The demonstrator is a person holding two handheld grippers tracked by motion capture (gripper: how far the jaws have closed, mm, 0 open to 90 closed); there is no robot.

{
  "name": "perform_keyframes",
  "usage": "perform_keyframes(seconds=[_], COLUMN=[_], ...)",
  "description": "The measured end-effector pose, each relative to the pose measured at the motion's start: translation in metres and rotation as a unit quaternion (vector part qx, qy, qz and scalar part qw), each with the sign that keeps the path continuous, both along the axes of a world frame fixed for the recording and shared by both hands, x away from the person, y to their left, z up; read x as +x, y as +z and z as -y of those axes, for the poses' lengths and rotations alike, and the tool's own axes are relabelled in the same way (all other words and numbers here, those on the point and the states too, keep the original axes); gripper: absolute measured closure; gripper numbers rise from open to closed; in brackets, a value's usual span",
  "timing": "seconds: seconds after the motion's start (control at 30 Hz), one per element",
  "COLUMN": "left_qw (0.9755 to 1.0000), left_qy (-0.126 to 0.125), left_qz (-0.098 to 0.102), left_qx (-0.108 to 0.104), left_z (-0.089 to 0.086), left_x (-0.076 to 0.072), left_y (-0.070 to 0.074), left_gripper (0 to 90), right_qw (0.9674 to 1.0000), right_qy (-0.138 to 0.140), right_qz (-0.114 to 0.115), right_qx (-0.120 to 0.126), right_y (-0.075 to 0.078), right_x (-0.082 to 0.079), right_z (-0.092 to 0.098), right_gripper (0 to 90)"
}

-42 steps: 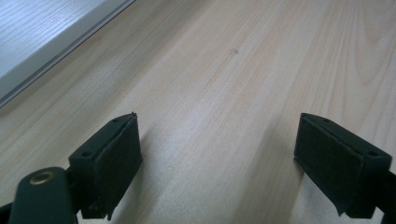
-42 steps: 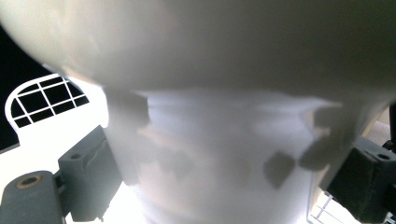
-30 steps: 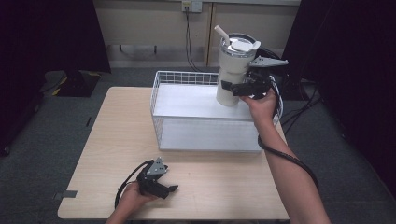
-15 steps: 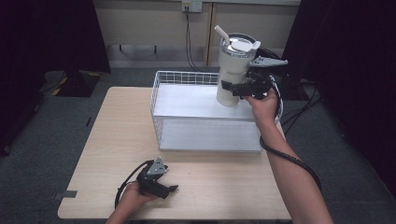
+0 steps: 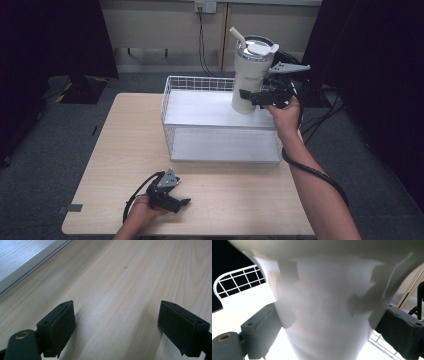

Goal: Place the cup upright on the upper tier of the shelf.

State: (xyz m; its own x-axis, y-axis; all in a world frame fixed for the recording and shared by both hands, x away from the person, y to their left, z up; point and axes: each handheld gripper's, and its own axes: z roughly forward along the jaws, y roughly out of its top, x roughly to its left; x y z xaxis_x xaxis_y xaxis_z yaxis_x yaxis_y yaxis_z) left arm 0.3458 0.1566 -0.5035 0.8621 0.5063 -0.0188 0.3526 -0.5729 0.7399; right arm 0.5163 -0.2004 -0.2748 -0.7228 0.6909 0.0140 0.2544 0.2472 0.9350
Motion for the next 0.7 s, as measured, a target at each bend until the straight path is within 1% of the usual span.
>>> perform_keyframes(seconds=[0.27,0.47,0.57,0.7], left_qw=[1.0000,1.0000,1.0000,1.0000], left_qy=[0.000,0.000,0.000,0.000], left_qz=[0.000,0.000,0.000,0.000], left_qx=[0.000,0.000,0.000,0.000], left_z=[0.000,0.000,0.000,0.000], left_x=[0.000,0.000,0.000,0.000], left_y=[0.000,0.000,0.000,0.000], left_gripper=[13.9,13.9,13.9,13.9], right_qw=[1.0000,0.9999,0.9999,0.9998], right_qy=[0.000,-0.004,-0.002,0.000], right_qz=[-0.002,-0.002,-0.002,-0.003], right_qx=[-0.003,-0.011,-0.012,-0.020], right_y=[-0.001,-0.002,-0.003,-0.004], right_x=[-0.004,-0.008,-0.009,-0.013], right_z=[0.005,0.009,0.011,0.012], right_gripper=[8.5,8.6,8.6,8.7])
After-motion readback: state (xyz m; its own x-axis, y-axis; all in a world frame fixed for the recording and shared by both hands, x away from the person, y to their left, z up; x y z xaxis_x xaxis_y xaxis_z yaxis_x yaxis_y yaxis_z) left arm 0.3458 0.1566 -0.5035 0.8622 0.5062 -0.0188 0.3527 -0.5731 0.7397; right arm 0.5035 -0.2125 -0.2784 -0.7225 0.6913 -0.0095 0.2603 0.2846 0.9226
